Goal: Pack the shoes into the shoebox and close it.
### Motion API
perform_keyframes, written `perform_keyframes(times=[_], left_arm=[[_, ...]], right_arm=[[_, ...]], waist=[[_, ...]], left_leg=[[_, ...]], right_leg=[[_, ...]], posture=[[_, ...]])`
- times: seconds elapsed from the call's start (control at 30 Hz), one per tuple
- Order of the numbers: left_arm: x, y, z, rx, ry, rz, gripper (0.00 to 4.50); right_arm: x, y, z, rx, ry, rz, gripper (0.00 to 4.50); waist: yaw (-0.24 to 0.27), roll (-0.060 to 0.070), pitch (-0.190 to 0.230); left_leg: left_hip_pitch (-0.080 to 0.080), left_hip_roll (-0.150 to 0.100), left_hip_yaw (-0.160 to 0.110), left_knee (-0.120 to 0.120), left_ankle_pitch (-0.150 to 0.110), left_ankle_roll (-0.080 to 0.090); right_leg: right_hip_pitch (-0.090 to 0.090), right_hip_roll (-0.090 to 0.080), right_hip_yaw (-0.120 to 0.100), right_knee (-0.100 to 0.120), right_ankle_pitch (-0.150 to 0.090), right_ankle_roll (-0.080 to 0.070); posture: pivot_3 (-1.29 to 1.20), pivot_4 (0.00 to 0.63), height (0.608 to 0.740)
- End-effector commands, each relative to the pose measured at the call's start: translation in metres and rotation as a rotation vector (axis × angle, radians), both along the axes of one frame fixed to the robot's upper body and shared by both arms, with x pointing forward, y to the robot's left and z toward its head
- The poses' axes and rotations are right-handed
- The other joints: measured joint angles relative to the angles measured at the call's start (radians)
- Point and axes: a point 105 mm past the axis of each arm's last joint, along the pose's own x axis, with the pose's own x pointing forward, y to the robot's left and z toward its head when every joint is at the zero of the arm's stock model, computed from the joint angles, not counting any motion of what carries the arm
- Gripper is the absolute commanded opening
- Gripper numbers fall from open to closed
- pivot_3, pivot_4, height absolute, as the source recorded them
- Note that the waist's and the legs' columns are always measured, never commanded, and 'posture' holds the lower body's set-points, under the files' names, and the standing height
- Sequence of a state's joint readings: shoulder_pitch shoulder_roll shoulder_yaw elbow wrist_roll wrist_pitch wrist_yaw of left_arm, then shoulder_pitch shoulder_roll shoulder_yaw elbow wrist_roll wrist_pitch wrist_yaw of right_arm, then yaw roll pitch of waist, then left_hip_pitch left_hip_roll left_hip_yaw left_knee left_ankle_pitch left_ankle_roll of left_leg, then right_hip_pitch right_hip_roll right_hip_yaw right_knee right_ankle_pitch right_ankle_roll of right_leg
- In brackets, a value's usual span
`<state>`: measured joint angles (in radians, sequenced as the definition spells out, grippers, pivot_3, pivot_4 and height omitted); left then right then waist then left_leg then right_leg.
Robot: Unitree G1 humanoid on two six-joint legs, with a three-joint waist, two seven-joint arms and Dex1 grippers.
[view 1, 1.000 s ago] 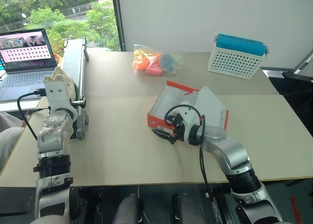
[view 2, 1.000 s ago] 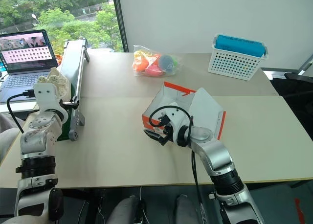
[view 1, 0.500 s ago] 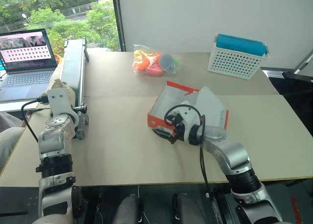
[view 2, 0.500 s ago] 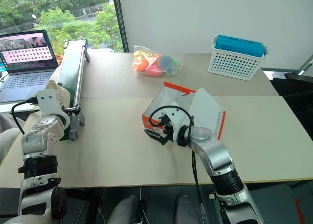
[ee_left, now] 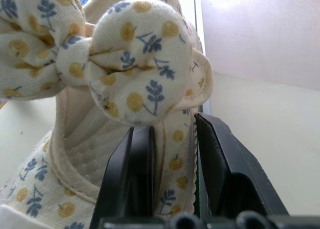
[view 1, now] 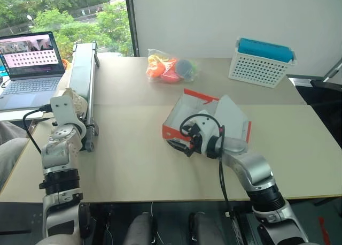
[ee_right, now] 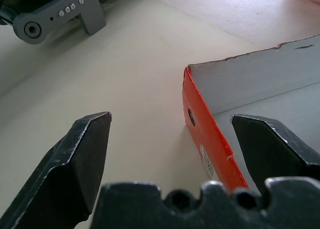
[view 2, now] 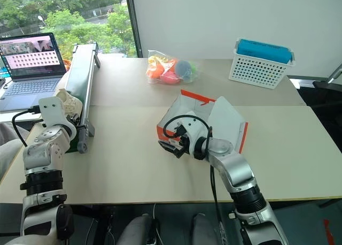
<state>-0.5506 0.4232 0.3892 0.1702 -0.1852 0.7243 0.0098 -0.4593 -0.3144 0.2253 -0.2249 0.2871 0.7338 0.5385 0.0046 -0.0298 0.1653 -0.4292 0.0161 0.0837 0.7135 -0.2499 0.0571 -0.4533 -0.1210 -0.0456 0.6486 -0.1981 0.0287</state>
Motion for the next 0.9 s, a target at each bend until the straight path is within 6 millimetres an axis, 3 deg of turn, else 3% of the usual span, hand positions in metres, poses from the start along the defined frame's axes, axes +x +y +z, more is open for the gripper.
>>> perform_keyframes(times=[0.03,0.1,0.2,0.3,0.57,0.77,0.9], left_arm=[[0.007,-0.006,0.018,0.01,-0.087,-0.024,1.33],[0.009,-0.011,0.036,0.0,-0.185,-0.048,1.33],[0.009,-0.036,0.072,-0.041,-0.4,-0.174,1.33],[0.007,-0.059,0.083,-0.08,-0.473,-0.279,1.33],[0.006,-0.116,0.076,-0.13,-0.448,-0.465,1.33],[0.008,-0.128,0.069,-0.141,-0.408,-0.497,1.33],[0.012,-0.137,0.041,-0.143,-0.275,-0.504,1.33]], right_arm=[[0.002,-0.001,0.009,0.015,-0.032,-0.011,4.5],[0.003,-0.002,0.009,0.018,-0.032,-0.016,4.5],[0.006,-0.004,0.011,0.03,-0.033,-0.032,4.5],[0.014,-0.009,0.014,0.054,-0.027,-0.08,4.5],[0.039,-0.027,0.026,0.185,0.047,-0.239,4.5],[0.043,-0.032,0.033,0.223,0.044,-0.273,4.5],[0.041,-0.032,0.027,0.195,0.044,-0.274,4.5]], waist=[[0.001,0.0,0.0],[0.005,0.0,0.0],[0.008,-0.001,0.0],[0.008,-0.002,0.001],[0.002,-0.003,0.001],[-0.002,-0.003,0.001],[-0.007,-0.003,0.001]], left_leg=[[0.0,0.0,0.0,0.0,0.0,0.0],[0.0,0.0,0.0,0.0,0.0,0.0],[-0.001,0.0,0.0,0.0,0.0,0.0],[-0.003,0.0,0.0,0.001,0.0,0.0],[-0.003,0.0,0.0,0.001,0.0,0.001],[-0.004,-0.001,0.0,0.0,0.0,0.001],[-0.003,-0.001,0.0,0.001,0.0,0.001]], right_leg=[[0.0,0.0,0.0,0.0,0.0,0.0],[0.0,0.0,0.0,0.0,0.0,0.0],[0.0,0.0,-0.001,-0.001,0.0,0.0],[-0.001,-0.001,-0.001,-0.002,0.0,0.0],[-0.001,0.0,-0.001,-0.001,0.0,0.0],[-0.002,0.001,0.0,-0.001,0.0,0.0],[-0.001,0.001,0.0,-0.001,0.0,0.0]], posture=[[0.0,0.15,0.699],[0.0,0.15,0.699],[0.0,0.15,0.699],[0.0,0.15,0.699],[0.0,0.15,0.699],[0.0,0.15,0.699],[0.0,0.15,0.699]])
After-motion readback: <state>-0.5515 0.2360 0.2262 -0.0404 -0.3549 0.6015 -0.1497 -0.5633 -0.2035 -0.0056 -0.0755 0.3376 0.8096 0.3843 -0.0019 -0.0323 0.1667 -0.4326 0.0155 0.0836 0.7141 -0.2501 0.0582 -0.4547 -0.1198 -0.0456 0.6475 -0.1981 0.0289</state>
